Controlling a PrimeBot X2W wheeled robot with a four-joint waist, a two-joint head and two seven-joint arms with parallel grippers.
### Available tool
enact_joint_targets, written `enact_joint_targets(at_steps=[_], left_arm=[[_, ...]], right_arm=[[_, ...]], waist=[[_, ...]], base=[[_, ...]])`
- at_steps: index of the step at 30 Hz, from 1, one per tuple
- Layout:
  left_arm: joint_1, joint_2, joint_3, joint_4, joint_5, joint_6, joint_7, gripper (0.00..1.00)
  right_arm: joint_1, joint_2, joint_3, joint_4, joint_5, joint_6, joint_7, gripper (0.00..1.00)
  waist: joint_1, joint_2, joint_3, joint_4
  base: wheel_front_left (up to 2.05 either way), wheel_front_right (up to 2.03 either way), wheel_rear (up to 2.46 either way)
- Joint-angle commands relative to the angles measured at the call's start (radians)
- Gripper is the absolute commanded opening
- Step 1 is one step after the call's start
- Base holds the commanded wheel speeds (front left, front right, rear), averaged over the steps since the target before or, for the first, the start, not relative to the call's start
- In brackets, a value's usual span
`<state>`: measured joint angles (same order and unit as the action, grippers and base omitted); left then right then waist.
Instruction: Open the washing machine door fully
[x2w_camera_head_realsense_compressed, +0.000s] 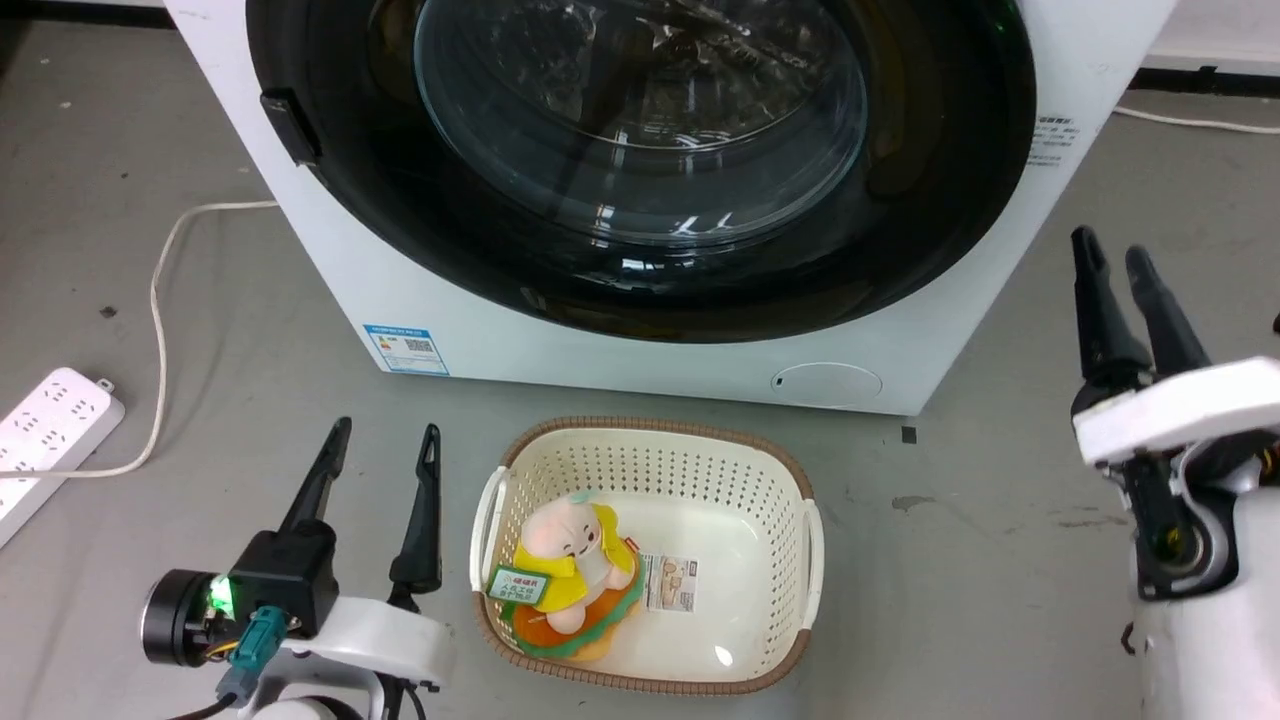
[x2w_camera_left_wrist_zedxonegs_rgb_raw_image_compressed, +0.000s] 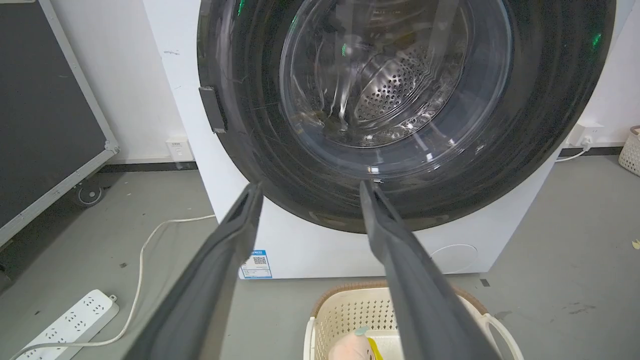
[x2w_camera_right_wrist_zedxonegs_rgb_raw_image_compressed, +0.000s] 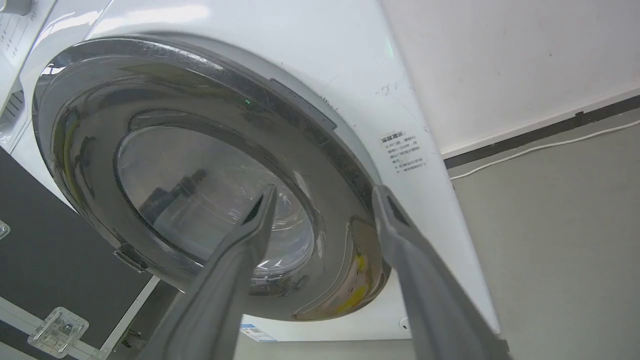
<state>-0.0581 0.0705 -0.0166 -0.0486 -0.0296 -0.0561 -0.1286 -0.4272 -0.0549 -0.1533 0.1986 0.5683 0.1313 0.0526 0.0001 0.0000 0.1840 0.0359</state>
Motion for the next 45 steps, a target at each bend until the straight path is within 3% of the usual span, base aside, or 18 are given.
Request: enact_joint_targets(at_steps=[1, 13, 20, 31, 45], left_arm=[[-0.016, 0.0, 0.002, -0.008, -0.004, -0.007, -0.013, 1.0], [-0.041, 0.005, 0.005, -0.027, -0.011, -0.023, -0.038, 1.0], [-0.057, 0.007, 0.004, -0.03, -0.019, -0.032, -0.052, 1.0], [-0.075, 0.005, 0.002, -0.033, -0.027, -0.043, -0.073, 1.0], [-0.092, 0.006, -0.002, -0.04, -0.032, -0.061, -0.107, 1.0]], right_arm=[[-0.042, 0.002, -0.01, 0.018, 0.036, 0.0, 0.01, 0.0], [-0.276, -0.007, -0.134, 0.235, 0.178, 0.0, 0.141, 0.0], [-0.441, -0.049, -0.195, 0.402, 0.191, 0.0, 0.276, 0.0], [-0.624, -0.099, -0.29, 0.592, 0.197, 0.0, 0.395, 0.0], [-0.761, -0.088, -0.417, 0.76, 0.27, 0.0, 0.662, 0.0]], waist=[[-0.0001, 0.0, 0.006, 0.002], [-0.0001, 0.0, 0.07, 0.016], [-0.0001, 0.0, 0.107, 0.035], [-0.0001, 0.0, 0.146, 0.06], [-0.0001, 0.0, 0.174, 0.076]], base=[[0.0, 0.0, 0.0], [0.0, 0.0, 0.0], [0.0, 0.0, 0.0], [0.0, 0.0, 0.0], [0.0, 0.0, 0.0]])
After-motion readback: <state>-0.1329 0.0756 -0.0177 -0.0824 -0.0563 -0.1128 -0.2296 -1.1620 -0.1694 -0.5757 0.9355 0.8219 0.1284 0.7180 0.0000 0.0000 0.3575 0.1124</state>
